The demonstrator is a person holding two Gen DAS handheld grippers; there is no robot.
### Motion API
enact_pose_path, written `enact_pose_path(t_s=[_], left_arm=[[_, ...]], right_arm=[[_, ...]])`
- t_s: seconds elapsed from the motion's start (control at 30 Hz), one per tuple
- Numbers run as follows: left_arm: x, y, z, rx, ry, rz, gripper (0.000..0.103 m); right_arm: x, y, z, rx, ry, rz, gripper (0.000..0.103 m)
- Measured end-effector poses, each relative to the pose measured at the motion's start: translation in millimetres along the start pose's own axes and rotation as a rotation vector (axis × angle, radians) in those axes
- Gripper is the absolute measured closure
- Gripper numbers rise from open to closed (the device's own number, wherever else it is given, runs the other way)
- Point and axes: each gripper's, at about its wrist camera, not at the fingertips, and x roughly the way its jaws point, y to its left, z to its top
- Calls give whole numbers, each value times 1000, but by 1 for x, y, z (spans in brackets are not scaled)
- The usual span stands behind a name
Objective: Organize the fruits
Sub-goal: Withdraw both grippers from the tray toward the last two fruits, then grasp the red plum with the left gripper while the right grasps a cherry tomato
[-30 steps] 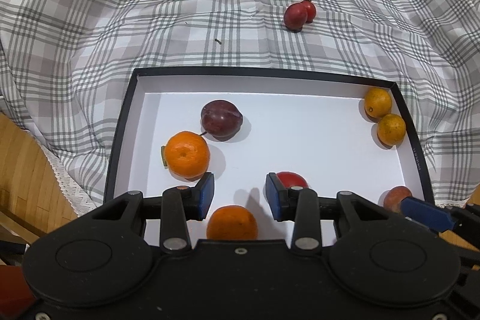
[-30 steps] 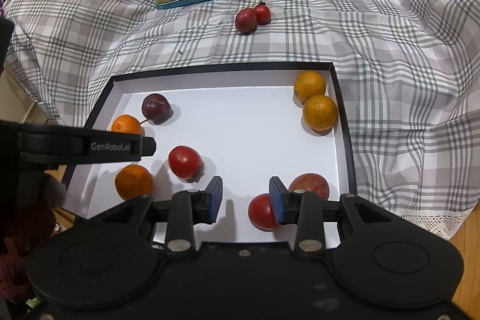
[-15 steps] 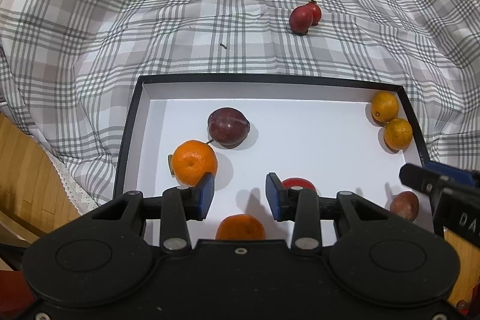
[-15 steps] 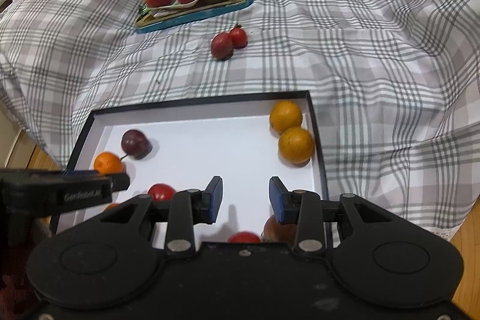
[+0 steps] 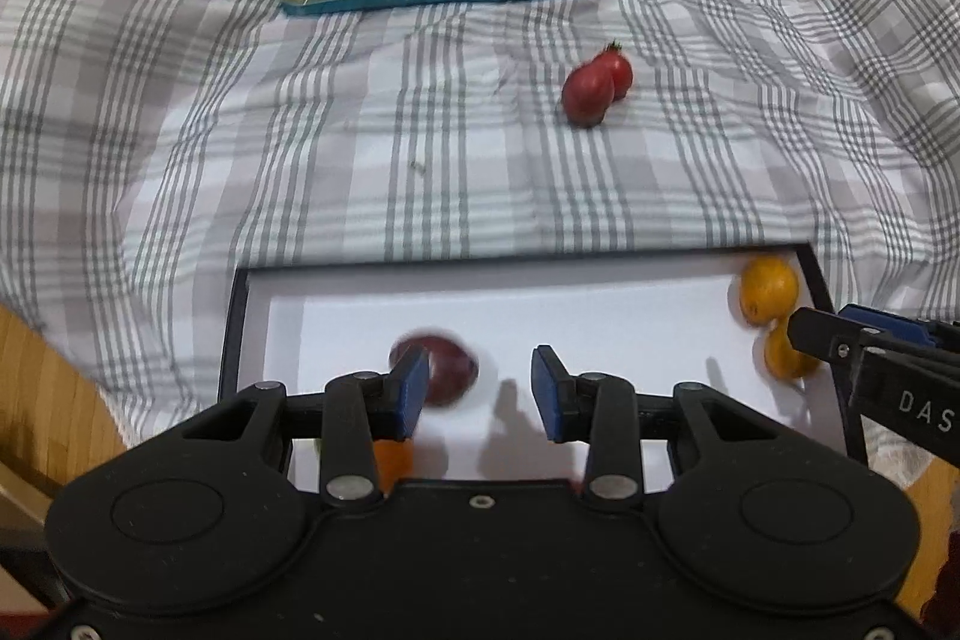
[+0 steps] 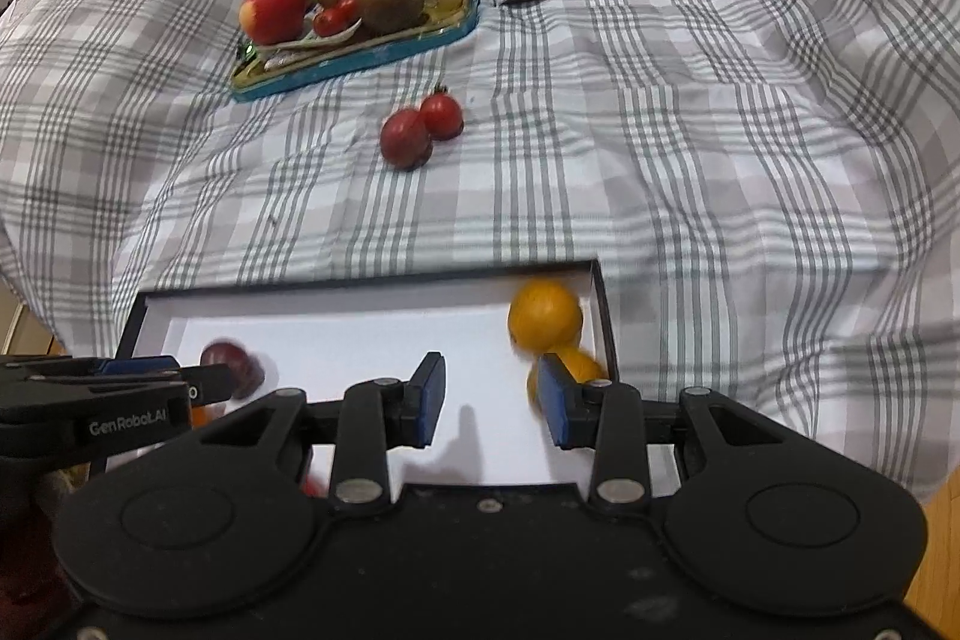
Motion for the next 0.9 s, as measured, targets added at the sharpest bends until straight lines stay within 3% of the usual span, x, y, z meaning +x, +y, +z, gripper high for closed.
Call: enact_pose_path(t_s=[0.5, 0.9], left_arm=[[45, -28, 81, 86, -47, -22, 57], [87, -52, 118, 112, -16, -53, 57]], right_arm=[[39, -22, 68, 32, -51, -35, 65], [73, -44, 88, 74, -22, -49, 65]])
